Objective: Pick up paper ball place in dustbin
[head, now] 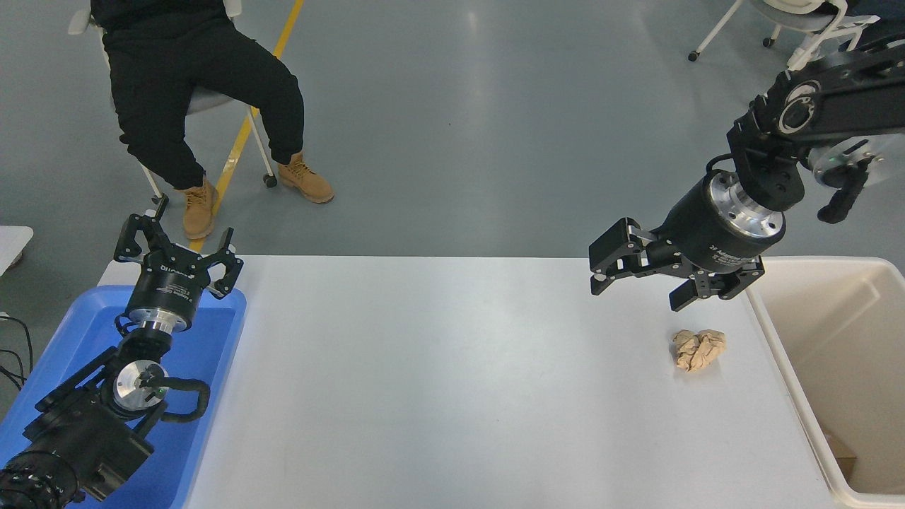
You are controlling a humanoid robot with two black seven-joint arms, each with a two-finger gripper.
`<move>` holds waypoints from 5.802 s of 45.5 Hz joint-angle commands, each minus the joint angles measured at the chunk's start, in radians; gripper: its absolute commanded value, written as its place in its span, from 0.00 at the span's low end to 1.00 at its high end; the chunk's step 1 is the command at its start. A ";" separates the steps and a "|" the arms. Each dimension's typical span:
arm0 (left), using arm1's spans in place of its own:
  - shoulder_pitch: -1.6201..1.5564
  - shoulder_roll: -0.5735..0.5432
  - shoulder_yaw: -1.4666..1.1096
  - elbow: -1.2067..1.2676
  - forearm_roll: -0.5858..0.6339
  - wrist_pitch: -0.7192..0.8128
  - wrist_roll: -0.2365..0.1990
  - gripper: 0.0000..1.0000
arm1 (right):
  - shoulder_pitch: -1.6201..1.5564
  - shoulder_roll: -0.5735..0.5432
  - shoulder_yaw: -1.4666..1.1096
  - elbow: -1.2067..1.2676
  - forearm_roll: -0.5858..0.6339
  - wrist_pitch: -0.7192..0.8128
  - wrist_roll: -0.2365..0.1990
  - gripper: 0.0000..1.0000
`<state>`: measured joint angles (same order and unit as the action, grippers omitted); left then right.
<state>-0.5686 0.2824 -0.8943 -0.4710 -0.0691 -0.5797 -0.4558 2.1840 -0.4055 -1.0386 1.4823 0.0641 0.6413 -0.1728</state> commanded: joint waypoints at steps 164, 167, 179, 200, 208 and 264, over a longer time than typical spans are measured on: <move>-0.001 0.000 0.000 0.000 0.000 -0.003 0.000 0.99 | -1.051 0.097 0.209 -0.660 -0.125 -0.973 0.018 0.04; -0.001 0.000 0.000 0.000 0.000 -0.003 0.000 0.99 | -1.008 0.067 0.206 -0.605 -0.128 -0.967 0.018 0.04; -0.001 0.000 0.000 0.000 0.000 -0.003 0.000 0.99 | -0.716 -0.055 0.120 -0.384 -0.150 -0.835 0.016 0.04; -0.001 0.000 0.000 0.000 0.000 -0.003 0.000 0.99 | -0.323 -0.213 0.117 -0.352 -0.153 -0.289 0.009 0.04; -0.001 0.000 0.000 0.000 0.002 -0.003 0.000 0.99 | -0.233 -0.251 0.117 -0.352 -0.184 -0.210 0.009 0.05; -0.001 0.000 0.000 0.000 0.000 -0.003 0.000 0.99 | -0.722 -0.312 0.161 -0.727 -0.083 -0.672 0.004 0.03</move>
<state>-0.5680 0.2824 -0.8943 -0.4709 -0.0679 -0.5829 -0.4556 1.6965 -0.7566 -0.9029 0.9003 -0.1220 0.1487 -0.1677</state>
